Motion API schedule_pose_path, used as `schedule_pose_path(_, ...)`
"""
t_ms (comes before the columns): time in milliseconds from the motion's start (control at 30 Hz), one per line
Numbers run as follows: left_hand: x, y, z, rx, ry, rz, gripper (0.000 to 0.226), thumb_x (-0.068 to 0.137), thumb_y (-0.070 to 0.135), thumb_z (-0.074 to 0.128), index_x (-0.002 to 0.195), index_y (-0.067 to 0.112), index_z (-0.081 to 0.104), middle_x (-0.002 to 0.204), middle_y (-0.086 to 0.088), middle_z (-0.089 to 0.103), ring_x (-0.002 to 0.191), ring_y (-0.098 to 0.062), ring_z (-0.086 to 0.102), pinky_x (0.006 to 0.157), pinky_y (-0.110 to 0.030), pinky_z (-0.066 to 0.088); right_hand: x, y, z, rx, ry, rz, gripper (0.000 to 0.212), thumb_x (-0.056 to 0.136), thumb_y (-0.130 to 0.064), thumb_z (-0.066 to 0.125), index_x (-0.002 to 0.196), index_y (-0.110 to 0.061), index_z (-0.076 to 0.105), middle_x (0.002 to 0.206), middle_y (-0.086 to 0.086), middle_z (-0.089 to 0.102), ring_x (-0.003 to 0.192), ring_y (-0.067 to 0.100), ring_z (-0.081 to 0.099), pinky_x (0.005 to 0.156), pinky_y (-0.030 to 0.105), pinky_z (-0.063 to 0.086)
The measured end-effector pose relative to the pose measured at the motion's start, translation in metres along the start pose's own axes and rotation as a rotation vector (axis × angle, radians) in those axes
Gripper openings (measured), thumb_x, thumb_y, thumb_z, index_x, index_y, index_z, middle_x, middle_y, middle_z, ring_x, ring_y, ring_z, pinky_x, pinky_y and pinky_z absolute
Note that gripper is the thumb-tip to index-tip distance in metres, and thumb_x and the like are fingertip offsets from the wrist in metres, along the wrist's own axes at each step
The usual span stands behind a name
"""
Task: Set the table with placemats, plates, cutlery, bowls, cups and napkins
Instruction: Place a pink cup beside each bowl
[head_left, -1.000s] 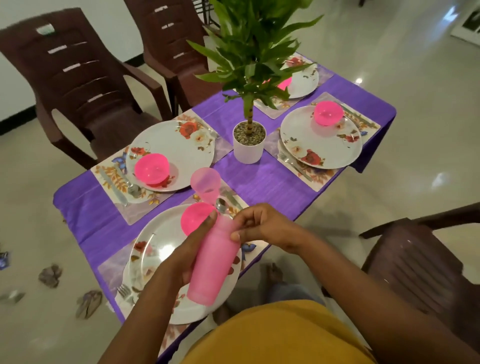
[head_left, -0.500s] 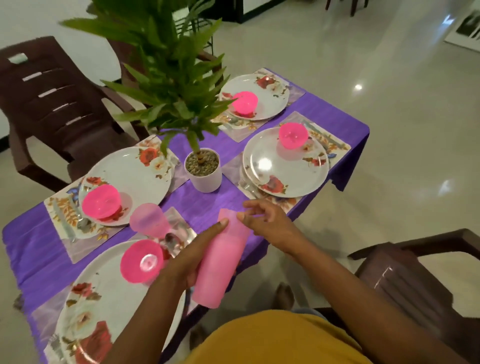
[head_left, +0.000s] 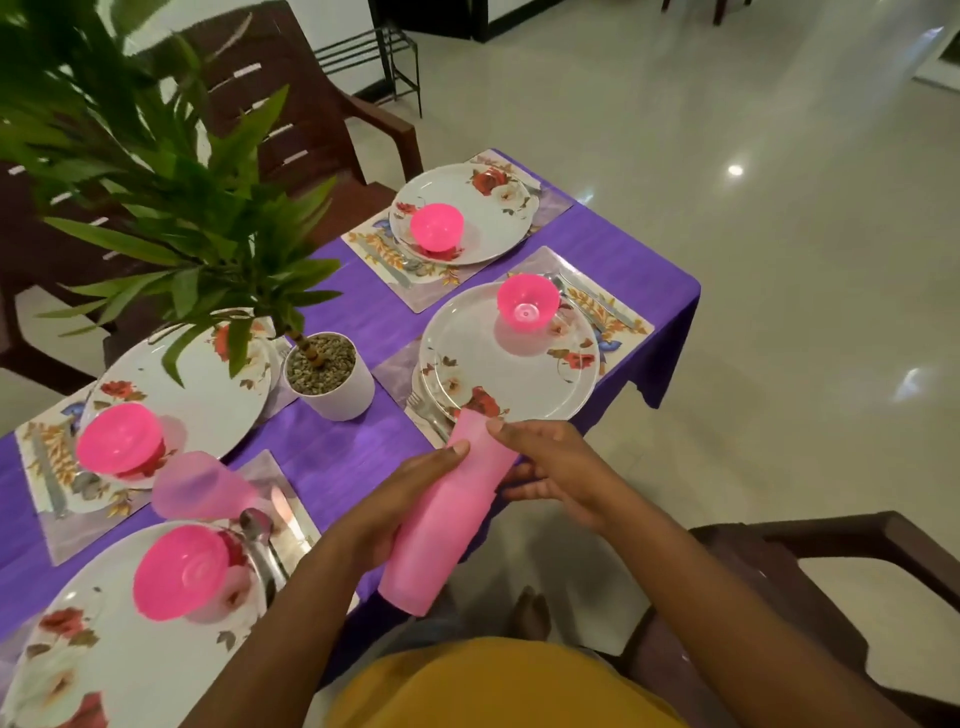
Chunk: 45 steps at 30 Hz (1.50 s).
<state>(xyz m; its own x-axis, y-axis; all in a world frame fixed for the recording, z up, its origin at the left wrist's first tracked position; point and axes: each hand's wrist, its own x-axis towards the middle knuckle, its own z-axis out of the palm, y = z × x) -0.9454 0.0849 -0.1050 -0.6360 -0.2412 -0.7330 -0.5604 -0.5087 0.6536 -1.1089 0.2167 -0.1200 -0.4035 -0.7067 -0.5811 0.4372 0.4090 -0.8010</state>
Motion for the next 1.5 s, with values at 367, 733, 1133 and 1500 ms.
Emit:
schedule_pose_path(367,0.069,0.011,-0.009,-0.041,0.089,0.028,0.059,0.089,0.062,0.068,0.127,0.017,0.067,0.111,-0.024,0.075,0.093,-0.039,0.072,0.086,-0.054,0.058,0.041,-0.039,-0.054,0.121,0.228,-0.118,0.051,0.084,-0.041,0.083,0.126,-0.016,0.067,0.113,0.001,0.076,0.102,0.026,0.075,0.089,0.04,0.063)
schedule_pose_path(733,0.15,0.08,-0.02,0.222,0.26,0.163,0.072,0.066,0.085,0.074,0.121,0.04,0.065,0.131,0.005,0.062,0.105,-0.017,0.067,0.081,-0.034,0.058,0.095,-0.1,-0.088,0.084,0.402,-0.236,0.049,0.076,-0.038,0.088,0.119,-0.025,0.069,0.114,0.004,0.076,0.098,0.026,0.077,0.09,0.048,0.062)
schedule_pose_path(1133,0.197,0.108,-0.006,0.572,0.38,0.124,0.092,0.067,0.092,0.061,0.143,0.041,0.051,0.151,0.005,0.054,0.132,-0.024,0.055,0.103,-0.043,0.048,0.171,-0.154,-0.125,-0.144,0.481,-0.322,0.077,0.069,-0.032,0.096,0.136,-0.023,0.06,0.127,0.001,0.065,0.103,0.009,0.069,0.069,0.015,0.058)
schedule_pose_path(1500,0.213,0.1,0.031,0.66,0.601,-0.008,0.087,0.074,0.089,0.06,0.145,0.04,0.049,0.147,0.01,0.059,0.13,-0.02,0.058,0.101,-0.041,0.052,0.277,-0.196,-0.165,-0.57,0.219,-0.454,0.091,0.068,-0.034,0.096,0.146,-0.03,0.049,0.137,-0.001,0.057,0.109,0.017,0.065,0.086,0.028,0.057)
